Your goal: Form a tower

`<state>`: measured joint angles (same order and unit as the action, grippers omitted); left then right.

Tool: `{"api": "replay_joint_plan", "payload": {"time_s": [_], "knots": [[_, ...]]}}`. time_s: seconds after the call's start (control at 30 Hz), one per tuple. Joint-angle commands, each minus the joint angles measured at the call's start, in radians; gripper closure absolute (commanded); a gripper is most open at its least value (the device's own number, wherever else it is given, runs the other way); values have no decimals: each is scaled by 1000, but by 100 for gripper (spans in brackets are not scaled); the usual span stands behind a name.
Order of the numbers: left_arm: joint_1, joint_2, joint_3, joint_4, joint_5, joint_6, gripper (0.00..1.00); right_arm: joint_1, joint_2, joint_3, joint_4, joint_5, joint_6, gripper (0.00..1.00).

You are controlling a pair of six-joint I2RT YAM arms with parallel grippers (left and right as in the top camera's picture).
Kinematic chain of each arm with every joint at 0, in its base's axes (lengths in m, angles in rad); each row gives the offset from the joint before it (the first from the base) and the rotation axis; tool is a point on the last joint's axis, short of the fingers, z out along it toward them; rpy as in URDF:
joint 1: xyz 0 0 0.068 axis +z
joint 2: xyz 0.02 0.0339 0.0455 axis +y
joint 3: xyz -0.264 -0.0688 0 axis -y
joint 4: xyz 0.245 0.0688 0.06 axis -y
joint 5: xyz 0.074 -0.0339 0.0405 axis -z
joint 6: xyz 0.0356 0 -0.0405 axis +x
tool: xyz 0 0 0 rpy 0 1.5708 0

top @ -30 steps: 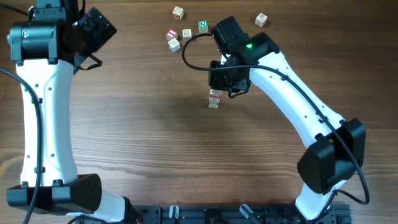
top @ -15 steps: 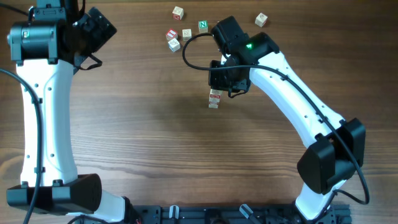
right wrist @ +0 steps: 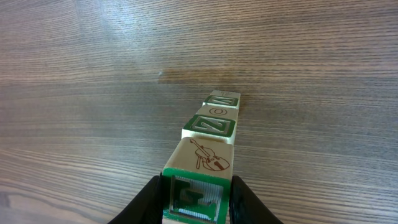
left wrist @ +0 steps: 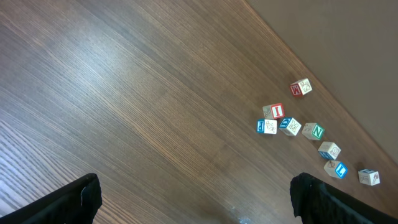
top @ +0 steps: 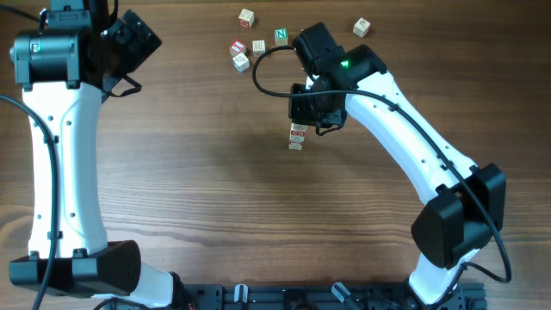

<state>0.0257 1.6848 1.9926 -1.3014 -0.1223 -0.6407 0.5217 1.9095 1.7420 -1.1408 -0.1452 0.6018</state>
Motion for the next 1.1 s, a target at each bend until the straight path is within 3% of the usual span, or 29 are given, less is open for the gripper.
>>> {"api": "replay_joint_plan", "payload": {"time_s": [0.0,1.07], "knots": [[5,-2,0,3,-9,8,0,-1,19,16,3,11,7,79],[5,-2,0,3,-9,8,0,-2,45,18,14,-14,-25,80]]}}
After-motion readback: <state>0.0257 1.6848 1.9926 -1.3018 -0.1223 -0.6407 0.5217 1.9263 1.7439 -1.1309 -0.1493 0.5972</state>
